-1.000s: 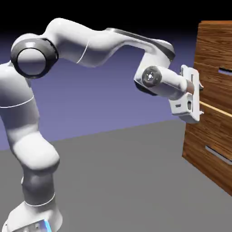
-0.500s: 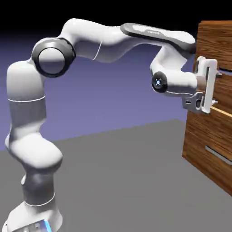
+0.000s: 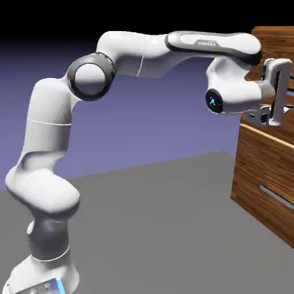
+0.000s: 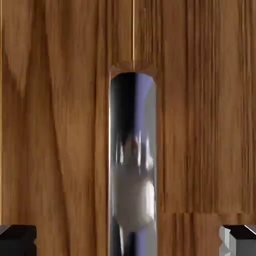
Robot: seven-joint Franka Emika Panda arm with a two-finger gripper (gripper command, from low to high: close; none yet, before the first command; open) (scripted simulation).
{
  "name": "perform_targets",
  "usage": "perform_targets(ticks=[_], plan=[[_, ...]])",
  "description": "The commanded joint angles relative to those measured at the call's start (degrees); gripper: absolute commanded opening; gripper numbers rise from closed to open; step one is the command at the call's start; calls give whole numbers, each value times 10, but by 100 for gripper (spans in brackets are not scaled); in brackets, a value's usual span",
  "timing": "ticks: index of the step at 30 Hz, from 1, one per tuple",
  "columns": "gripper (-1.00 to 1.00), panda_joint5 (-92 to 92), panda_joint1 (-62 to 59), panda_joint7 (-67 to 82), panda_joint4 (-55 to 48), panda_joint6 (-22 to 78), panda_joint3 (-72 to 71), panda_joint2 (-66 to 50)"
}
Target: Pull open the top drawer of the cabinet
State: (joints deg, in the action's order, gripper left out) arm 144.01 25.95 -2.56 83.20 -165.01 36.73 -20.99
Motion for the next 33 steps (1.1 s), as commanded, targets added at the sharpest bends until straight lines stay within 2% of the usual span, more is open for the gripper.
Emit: perform_targets(ticks=[1, 16, 28, 33], plan=[[-100, 0, 0, 0, 0, 0, 0, 0], [-100, 140, 58, 307, 266, -3, 7, 282], [-100, 221, -61, 477, 473, -37, -105, 528], [-100, 193, -165, 418, 479, -23, -200, 520]])
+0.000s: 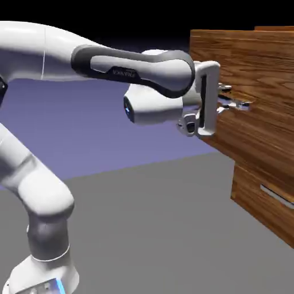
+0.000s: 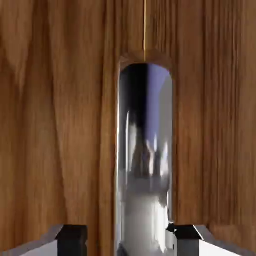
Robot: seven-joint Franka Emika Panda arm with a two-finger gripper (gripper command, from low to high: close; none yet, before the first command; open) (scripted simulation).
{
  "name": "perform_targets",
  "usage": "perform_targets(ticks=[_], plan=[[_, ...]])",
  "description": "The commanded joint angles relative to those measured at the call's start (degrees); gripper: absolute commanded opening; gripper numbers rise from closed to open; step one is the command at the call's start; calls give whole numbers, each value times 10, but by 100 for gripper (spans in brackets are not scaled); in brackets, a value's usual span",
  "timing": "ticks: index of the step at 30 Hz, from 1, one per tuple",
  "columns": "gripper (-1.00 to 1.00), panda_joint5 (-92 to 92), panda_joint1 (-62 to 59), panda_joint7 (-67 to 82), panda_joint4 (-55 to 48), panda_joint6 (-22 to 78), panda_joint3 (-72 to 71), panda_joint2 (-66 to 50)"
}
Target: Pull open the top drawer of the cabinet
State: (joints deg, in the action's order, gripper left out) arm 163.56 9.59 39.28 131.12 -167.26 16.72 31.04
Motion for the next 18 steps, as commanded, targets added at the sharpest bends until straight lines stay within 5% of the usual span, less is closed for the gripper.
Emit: perform_targets(ticks=[1, 9, 15, 16, 18], plan=[[-100, -11, -22, -17, -3, 4, -19, -8], [-100, -103, -186, -191, -24, 46, -172, -69], [-100, -171, -215, -280, 43, 47, -195, 0], [100, -171, -215, -280, 43, 47, -195, 0], [100, -180, -209, -287, 59, 42, -190, 21]])
